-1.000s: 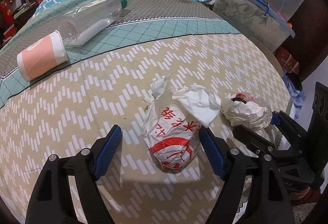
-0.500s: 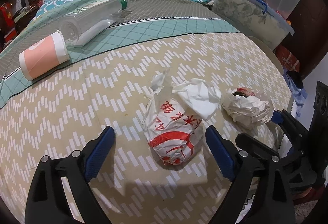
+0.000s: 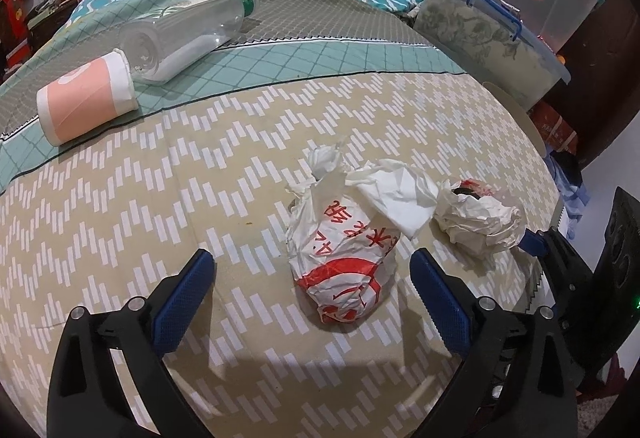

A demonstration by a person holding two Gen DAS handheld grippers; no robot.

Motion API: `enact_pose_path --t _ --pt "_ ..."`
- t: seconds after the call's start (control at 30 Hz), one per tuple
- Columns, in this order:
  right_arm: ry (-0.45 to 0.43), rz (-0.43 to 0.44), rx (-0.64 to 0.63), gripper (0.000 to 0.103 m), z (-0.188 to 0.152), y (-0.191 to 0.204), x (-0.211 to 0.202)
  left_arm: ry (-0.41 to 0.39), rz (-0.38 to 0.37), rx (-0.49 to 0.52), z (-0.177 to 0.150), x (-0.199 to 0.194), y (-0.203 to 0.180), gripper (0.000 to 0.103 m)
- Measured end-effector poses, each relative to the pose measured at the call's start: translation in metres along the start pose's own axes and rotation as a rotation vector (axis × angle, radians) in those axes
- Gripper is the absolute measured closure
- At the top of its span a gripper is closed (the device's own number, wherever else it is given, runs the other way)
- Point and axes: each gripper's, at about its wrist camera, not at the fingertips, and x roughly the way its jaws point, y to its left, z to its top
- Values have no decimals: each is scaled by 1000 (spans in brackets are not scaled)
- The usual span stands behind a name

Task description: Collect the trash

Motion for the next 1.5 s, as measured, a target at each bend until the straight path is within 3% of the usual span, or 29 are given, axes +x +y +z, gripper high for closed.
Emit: enact_pose_path --t 0.43,0.9,1.5 --pt "-5 -24 -6 3 -1 -1 -1 -9 -96 -38 -2 -8 16 9" --pt "-6 -23 -7 3 -2 0 -1 -5 -102 -43 -5 -11 16 9" --pt "-13 -37 1 3 -3 -9 -6 12 -68 21 -5 -7 10 9"
